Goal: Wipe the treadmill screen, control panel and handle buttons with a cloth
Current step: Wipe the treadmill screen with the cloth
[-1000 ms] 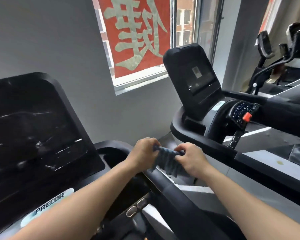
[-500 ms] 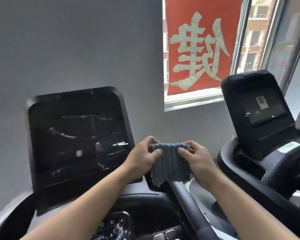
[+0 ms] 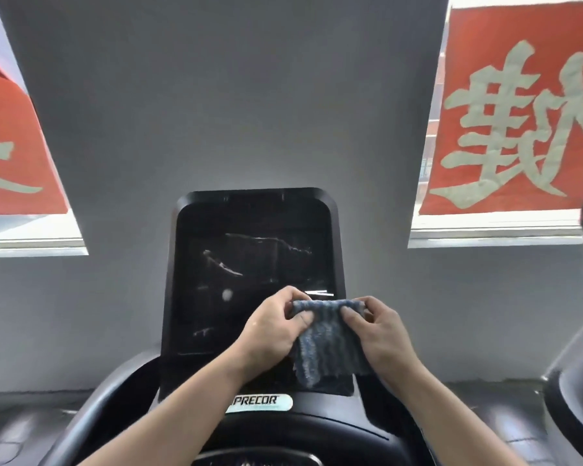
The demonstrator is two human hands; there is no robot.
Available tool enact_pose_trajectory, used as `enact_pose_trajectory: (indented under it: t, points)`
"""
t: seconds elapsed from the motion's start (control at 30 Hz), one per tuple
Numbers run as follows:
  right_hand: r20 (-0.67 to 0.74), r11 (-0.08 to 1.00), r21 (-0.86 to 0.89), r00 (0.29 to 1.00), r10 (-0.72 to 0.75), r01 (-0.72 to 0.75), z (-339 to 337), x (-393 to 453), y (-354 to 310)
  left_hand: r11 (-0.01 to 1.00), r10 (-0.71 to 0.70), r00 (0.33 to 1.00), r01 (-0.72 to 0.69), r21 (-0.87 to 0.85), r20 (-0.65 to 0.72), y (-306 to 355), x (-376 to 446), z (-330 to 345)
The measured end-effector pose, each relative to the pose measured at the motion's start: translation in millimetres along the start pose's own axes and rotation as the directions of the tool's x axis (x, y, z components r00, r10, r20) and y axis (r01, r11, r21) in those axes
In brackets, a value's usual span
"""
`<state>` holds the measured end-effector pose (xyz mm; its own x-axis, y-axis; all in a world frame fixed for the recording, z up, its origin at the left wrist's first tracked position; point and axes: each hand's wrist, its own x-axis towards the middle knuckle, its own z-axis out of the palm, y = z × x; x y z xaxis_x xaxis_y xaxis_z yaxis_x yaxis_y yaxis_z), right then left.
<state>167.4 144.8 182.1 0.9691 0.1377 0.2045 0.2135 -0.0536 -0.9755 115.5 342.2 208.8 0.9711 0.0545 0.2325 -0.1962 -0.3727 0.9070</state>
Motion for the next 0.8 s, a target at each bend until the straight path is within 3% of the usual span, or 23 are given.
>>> enact_pose_trajectory:
  t: [0.27,0.47,0.6,0.8]
  points:
    - [-0.058,0.991,-0.108,0.994,-0.087,0.080,66.9,48.3,-14.5,0.999,0.013,1.000,-0.013,-0.036,-0.010,-24.9,47.0,-66.6]
    - [-0.174,0.995,-0.070,0.981,-0.088,0.076,110.6,69.3,-24.6,0.998,-0.005,1.000,0.005,-0.066,-0.001,-34.1,74.2,-104.4]
    - [-0.292,0.985,-0.140,0.947,-0.136,0.098,125.1,82.1,-21.9,0.997,-0.024,1.000,0.025,-0.067,0.015,-38.2,91.8,-112.7]
    - [-0.306,0.927,-0.333,0.910,-0.279,0.172,127.5,108.5,-13.5,0.998,0.049,0.998,-0.047,0.047,-0.046,-38.7,119.5,-98.3]
